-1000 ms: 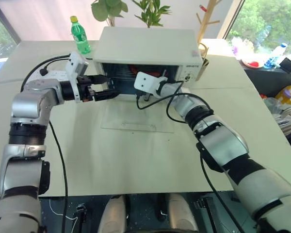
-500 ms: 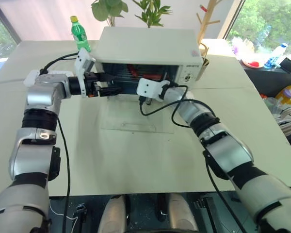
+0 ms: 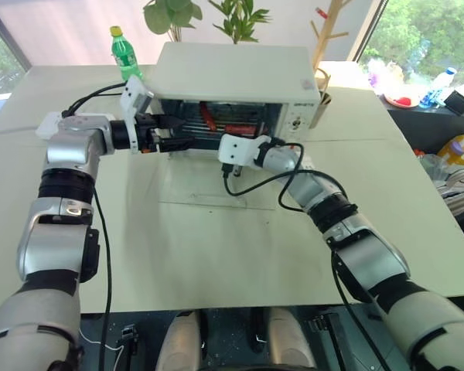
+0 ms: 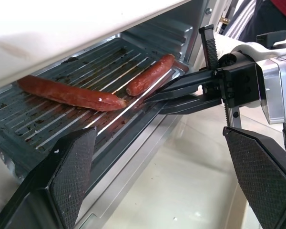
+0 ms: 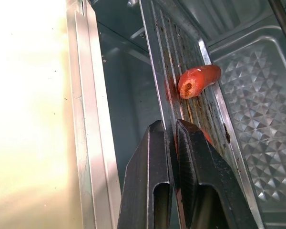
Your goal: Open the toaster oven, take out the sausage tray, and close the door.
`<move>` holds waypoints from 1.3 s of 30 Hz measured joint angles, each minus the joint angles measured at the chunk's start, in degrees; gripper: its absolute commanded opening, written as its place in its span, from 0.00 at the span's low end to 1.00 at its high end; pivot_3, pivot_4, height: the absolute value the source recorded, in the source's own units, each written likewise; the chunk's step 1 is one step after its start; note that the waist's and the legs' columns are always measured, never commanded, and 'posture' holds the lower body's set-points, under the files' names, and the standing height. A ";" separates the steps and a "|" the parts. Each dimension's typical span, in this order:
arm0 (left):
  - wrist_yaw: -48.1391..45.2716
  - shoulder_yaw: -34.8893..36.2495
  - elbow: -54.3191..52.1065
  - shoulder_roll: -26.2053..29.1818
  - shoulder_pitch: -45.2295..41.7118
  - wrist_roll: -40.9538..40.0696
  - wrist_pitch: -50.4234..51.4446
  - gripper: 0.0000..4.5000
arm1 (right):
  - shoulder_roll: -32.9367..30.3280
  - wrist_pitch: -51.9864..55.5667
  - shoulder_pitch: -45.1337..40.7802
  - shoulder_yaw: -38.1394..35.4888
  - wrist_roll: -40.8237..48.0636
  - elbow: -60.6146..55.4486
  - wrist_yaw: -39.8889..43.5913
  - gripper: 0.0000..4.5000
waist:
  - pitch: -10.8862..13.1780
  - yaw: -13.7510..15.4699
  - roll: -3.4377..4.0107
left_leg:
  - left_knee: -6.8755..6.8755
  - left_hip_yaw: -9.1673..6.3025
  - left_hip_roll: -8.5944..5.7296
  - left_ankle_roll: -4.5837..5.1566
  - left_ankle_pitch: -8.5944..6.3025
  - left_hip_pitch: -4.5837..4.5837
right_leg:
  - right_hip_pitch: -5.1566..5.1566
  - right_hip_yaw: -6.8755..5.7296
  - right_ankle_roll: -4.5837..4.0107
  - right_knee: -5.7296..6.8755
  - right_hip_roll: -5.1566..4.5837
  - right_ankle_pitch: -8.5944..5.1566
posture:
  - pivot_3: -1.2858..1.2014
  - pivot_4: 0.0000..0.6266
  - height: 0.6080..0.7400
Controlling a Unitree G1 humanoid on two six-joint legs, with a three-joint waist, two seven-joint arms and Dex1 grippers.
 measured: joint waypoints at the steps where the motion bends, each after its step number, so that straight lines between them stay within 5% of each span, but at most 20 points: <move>1: 0.02 0.03 0.00 0.00 -0.03 0.01 -0.03 1.00 | 0.22 0.31 -0.06 -0.20 0.25 0.02 0.19 0.18 | 0.00 -0.04 0.00 | 0.00 0.00 0.00 0.00 0.00 0.00 | 0.00 0.00 0.00 0.00 0.00 0.00 | 0.52 0.24 0.82; 9: 0.01 0.06 0.00 -0.22 -0.40 0.02 -0.08 1.00 | 2.15 0.84 -1.84 -0.16 0.85 4.52 0.07 0.99 | 0.01 0.15 0.01 | 0.00 0.00 -0.01 0.00 0.00 -0.02 | -0.02 0.00 0.00 0.00 -0.01 0.00 | 0.52 0.24 0.82; 39: 0.59 0.54 -1.41 -0.18 -0.32 -0.07 -0.09 1.00 | 4.64 -4.13 -11.10 2.14 -3.08 21.69 -7.57 0.99 | 0.01 0.11 0.02 | 0.00 0.00 0.00 -0.02 0.02 -0.03 | -0.03 0.01 0.00 0.02 -0.01 0.00 | 0.52 0.24 0.82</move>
